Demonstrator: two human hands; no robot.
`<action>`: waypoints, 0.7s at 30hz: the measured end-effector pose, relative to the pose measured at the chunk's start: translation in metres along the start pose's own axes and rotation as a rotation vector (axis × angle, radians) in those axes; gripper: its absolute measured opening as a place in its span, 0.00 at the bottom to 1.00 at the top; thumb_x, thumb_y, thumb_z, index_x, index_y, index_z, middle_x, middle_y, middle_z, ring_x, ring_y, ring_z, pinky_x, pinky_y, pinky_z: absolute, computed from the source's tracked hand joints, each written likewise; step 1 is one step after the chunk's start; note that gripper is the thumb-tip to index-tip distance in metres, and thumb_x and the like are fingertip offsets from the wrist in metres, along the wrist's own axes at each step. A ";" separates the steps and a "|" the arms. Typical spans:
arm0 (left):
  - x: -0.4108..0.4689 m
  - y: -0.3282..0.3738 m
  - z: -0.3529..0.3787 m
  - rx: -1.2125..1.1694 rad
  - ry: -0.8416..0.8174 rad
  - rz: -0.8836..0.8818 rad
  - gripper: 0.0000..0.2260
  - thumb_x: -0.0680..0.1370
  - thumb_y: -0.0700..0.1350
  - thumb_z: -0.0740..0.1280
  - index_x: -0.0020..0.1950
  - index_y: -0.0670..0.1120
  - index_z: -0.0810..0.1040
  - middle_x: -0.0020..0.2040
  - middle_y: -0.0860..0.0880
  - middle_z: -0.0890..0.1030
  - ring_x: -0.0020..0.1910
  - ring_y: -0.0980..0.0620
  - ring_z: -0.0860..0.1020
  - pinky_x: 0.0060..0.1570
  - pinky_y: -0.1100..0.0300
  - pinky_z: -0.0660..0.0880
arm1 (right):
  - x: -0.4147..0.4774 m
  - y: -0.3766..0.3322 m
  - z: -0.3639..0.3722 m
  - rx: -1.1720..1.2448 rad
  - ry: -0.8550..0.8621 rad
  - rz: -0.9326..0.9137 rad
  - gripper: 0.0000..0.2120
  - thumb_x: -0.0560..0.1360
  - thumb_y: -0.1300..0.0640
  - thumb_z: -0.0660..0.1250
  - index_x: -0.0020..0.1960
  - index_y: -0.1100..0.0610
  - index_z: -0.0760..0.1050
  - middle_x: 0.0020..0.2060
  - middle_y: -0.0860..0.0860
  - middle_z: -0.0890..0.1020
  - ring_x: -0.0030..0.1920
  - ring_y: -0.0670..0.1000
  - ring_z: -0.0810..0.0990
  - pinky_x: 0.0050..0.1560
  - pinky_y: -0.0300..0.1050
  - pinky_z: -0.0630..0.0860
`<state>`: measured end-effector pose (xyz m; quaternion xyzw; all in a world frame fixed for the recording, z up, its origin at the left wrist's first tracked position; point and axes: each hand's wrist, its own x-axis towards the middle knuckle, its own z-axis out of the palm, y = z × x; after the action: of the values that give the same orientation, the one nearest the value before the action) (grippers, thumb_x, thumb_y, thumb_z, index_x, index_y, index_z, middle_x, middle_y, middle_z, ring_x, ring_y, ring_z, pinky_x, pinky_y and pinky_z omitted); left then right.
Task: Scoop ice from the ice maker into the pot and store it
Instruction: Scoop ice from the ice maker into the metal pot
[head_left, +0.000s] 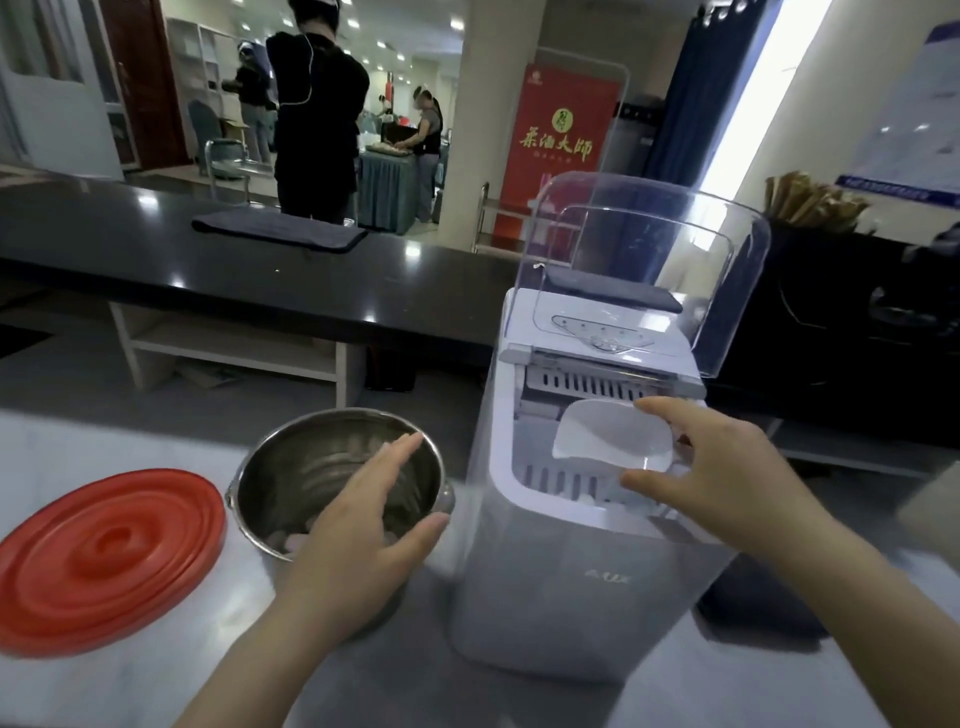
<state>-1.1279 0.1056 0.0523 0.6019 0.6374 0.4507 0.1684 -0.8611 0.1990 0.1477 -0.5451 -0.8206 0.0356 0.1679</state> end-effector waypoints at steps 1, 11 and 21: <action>0.002 0.002 0.004 0.005 -0.003 0.007 0.27 0.68 0.60 0.67 0.62 0.73 0.58 0.67 0.65 0.66 0.68 0.64 0.63 0.65 0.63 0.62 | 0.002 0.008 -0.003 -0.016 -0.038 0.002 0.37 0.66 0.42 0.74 0.72 0.46 0.66 0.64 0.46 0.76 0.60 0.49 0.76 0.59 0.45 0.73; 0.040 0.045 0.039 -0.038 -0.121 0.056 0.37 0.70 0.68 0.62 0.74 0.61 0.52 0.71 0.67 0.55 0.68 0.70 0.55 0.64 0.70 0.56 | 0.030 0.042 -0.015 -0.355 -0.249 -0.193 0.38 0.69 0.38 0.71 0.74 0.42 0.60 0.66 0.43 0.73 0.65 0.47 0.69 0.61 0.44 0.70; 0.056 0.063 0.045 0.191 -0.406 -0.019 0.64 0.54 0.69 0.71 0.73 0.54 0.28 0.71 0.61 0.26 0.69 0.68 0.33 0.70 0.64 0.48 | 0.056 0.040 0.003 -0.615 -0.354 -0.442 0.27 0.67 0.45 0.73 0.64 0.43 0.69 0.57 0.42 0.78 0.57 0.50 0.73 0.56 0.49 0.70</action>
<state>-1.0672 0.1653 0.0956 0.6875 0.6358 0.2564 0.2395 -0.8460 0.2666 0.1483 -0.3658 -0.9065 -0.1548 -0.1428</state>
